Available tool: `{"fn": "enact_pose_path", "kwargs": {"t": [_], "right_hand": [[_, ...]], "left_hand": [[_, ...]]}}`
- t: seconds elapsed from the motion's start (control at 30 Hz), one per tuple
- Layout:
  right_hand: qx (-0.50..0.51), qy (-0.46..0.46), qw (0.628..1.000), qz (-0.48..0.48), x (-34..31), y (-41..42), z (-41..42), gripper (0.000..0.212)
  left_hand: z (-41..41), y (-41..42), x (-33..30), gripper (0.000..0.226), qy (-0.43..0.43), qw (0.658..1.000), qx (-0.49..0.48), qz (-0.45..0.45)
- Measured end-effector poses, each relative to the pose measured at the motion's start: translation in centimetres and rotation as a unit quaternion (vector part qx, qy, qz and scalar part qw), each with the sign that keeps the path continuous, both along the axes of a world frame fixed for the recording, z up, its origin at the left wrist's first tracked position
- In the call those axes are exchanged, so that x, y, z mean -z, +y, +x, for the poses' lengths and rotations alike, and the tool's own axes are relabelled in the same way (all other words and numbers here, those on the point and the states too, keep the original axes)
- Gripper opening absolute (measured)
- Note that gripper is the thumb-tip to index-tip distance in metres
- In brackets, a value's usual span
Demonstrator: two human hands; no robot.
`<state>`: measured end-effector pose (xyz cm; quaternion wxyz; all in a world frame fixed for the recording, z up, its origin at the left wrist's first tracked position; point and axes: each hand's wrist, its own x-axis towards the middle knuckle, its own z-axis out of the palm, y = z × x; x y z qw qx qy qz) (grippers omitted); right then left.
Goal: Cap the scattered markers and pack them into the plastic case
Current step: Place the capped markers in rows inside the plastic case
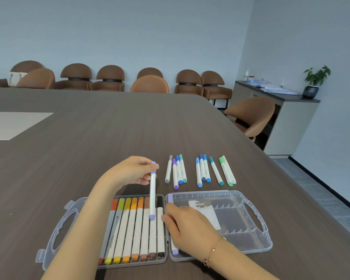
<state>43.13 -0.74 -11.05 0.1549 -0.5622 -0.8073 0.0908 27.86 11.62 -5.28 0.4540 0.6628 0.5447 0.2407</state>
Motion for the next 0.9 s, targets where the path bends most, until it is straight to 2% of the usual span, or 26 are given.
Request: {"fn": "enact_pose_path", "kwargs": {"t": [0.27,0.53,0.57,0.63,0.7,0.73,0.8,0.9], "right_hand": [[-0.021,-0.095,0.995,0.012,-0.1,0.3,0.1,0.034],[-0.026,-0.089,0.995,0.038,-0.3,-0.1,0.6,0.034],[-0.021,-0.060,0.998,0.025,-0.5,-0.1,0.8,0.033],[0.021,0.060,0.998,-0.017,-1.5,0.3,1.4,0.030],[0.088,0.204,0.974,-0.049,-2.5,0.9,2.4,0.031],[0.106,0.249,0.961,-0.061,-3.0,1.1,2.9,0.034],[0.099,0.250,0.960,-0.083,-3.3,1.0,3.6,0.034],[0.079,0.186,0.973,-0.114,-2.7,0.7,3.9,0.028]], "left_hand": [[0.9,-0.7,-0.4,0.023,-0.036,0.997,0.034,-0.058],[-0.5,-1.3,-1.4,0.021,-0.068,0.995,0.011,-0.069],[-0.6,-1.3,-1.3,0.020,-0.066,0.995,0.012,-0.068],[-0.4,-1.4,-1.3,0.020,-0.058,0.995,0.030,-0.073],[0.5,-1.7,-1.4,0.022,-0.054,0.993,0.058,-0.082],[1.2,-1.8,-1.3,0.024,-0.057,0.992,0.071,-0.086],[2.6,-2.1,-0.9,0.026,-0.054,0.990,0.095,-0.091],[3.9,-2.3,-0.2,0.027,-0.030,0.988,0.110,-0.104]]}}
